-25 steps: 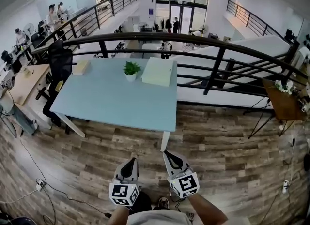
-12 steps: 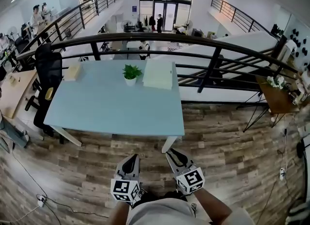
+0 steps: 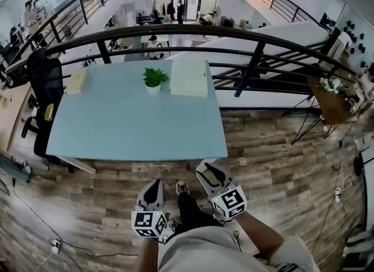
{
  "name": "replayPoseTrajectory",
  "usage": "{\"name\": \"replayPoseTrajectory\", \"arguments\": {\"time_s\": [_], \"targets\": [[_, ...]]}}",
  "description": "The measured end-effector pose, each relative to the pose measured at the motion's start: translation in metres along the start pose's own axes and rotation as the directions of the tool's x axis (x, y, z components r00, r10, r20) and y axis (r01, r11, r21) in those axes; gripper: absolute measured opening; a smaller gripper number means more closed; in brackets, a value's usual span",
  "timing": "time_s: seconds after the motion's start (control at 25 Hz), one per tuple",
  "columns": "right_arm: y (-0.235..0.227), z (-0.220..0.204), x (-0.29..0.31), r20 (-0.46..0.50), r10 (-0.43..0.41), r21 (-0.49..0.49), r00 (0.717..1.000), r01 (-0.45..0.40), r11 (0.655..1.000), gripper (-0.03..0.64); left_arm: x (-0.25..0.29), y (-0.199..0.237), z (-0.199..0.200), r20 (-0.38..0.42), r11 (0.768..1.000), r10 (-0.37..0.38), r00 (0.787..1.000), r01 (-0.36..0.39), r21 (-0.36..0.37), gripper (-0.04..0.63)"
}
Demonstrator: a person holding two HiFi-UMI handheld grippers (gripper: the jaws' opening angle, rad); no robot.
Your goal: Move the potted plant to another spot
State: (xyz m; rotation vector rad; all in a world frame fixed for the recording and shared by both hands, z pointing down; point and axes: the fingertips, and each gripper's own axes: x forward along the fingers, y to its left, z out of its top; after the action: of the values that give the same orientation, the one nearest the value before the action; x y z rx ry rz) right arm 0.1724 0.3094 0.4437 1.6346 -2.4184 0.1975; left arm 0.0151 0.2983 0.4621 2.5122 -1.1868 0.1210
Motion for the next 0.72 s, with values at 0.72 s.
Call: {"name": "replayPoseTrajectory", "arguments": {"time_s": [0.72], "targets": [[-0.139,0.035,0.19,0.032,0.07,0.018,0.997,-0.071,0.997,0.17,0.192,0.103,0.08,-0.052,0.992,0.102,0.993,-0.098,0.076,0.011]]}}
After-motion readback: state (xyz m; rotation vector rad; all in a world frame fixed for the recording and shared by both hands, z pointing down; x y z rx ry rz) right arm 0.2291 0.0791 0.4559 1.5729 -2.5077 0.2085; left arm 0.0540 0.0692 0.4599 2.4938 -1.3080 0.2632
